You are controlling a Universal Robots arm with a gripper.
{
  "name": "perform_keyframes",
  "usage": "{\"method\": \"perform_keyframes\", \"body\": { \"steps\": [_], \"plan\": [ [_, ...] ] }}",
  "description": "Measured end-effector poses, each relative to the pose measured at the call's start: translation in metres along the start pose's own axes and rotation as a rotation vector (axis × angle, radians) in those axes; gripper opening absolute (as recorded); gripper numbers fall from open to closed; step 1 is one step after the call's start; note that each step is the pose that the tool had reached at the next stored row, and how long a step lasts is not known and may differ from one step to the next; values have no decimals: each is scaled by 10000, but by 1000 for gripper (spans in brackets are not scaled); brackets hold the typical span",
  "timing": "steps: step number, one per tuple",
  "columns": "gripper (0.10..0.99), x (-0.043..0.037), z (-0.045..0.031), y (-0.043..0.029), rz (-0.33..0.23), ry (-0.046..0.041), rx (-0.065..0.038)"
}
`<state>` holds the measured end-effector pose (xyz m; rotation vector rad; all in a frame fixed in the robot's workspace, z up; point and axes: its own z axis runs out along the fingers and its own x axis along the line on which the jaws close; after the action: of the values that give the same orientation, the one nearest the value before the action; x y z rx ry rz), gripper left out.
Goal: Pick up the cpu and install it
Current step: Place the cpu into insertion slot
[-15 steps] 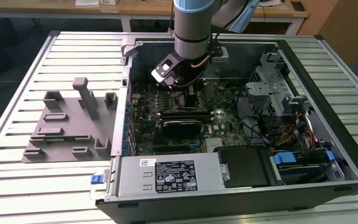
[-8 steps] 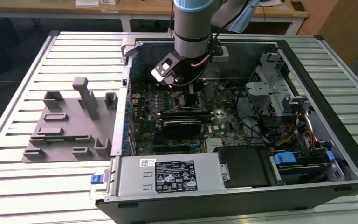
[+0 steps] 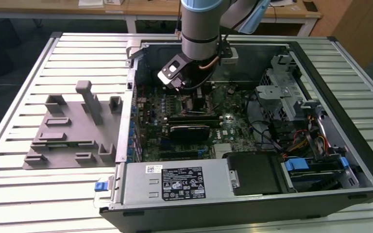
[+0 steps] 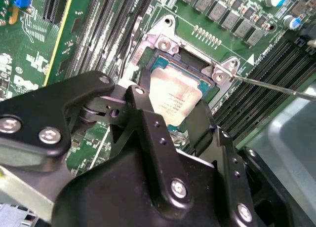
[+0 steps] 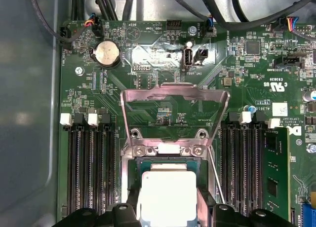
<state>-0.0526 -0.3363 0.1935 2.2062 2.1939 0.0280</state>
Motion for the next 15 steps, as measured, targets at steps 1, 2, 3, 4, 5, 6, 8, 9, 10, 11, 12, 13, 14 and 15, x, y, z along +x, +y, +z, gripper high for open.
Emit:
{"method": "perform_keyframes", "body": {
  "steps": [1,2,3,4,5,6,8,9,10,11,12,13,14,15],
  "plan": [
    [541,0,0,0,0,1,-1],
    [533,0,-1,0,0,2,-2],
    [533,1,-1,0,0,3,-2],
    [533,1,-2,0,0,3,-2],
    [533,1,-2,1,0,3,-3],
    [533,1,-3,1,0,3,-3],
    [533,1,-5,1,0,3,-2],
    [533,0,-6,1,0,3,-2],
    [533,1,-6,1,0,3,-2],
    [533,0,-8,1,0,3,-2],
    [533,0,-9,1,0,3,-2],
    [541,1,-10,1,0,3,-1],
    [541,0,-10,1,0,3,-1],
    [604,0,-11,1,0,2,-1]
  ]
}}
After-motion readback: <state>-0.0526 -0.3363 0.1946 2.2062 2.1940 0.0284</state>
